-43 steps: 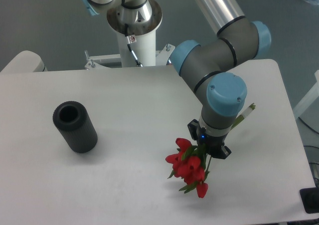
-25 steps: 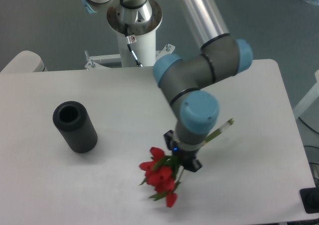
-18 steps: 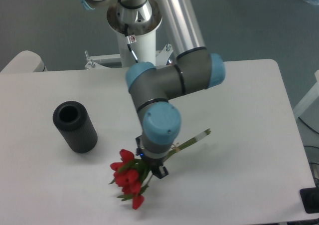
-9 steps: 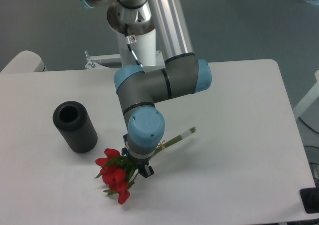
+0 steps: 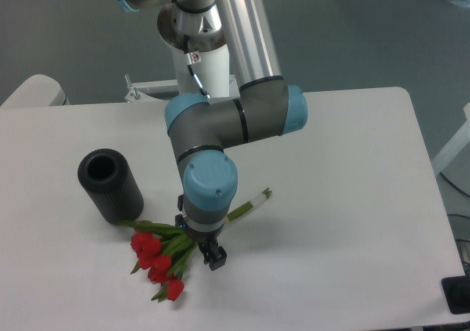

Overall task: Place the flowers on the table
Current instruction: 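Lay the tulips flat on the table and open the gripper, then raise the open gripper and withdraw it away from the tulips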

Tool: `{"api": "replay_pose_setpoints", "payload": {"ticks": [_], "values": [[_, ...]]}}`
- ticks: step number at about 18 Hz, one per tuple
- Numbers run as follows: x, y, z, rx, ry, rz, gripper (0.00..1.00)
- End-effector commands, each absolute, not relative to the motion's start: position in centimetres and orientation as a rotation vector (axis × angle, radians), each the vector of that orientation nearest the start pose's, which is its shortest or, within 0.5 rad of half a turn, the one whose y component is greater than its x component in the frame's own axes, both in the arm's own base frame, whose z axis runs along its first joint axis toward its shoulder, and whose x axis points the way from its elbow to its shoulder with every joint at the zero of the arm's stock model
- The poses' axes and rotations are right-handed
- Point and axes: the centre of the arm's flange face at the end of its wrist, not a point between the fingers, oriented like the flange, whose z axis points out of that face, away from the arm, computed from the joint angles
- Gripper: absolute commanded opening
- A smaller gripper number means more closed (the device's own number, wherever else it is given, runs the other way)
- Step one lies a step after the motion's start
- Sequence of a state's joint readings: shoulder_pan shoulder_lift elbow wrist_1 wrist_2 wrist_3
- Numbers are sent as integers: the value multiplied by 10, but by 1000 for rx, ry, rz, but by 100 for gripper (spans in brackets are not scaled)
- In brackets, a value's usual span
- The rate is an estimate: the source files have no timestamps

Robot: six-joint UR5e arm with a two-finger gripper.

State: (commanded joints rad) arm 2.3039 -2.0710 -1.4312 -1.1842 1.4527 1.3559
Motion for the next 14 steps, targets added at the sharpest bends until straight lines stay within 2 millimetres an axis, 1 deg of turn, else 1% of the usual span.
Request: {"api": "replay_pose_setpoints", "payload": {"ticks": [3,5,8,9,11,14], "values": [[-361,579,316,-2891,899,-54,100],[-380,568,324,-2899,854,-35,100],[-406,559,332,-2905,802,-6,100],[-418,553,335,-2910,777,5,100],[-437,541,332,-2928,748,10,100],[-455,531,326,-2963,803,41,100]]}}
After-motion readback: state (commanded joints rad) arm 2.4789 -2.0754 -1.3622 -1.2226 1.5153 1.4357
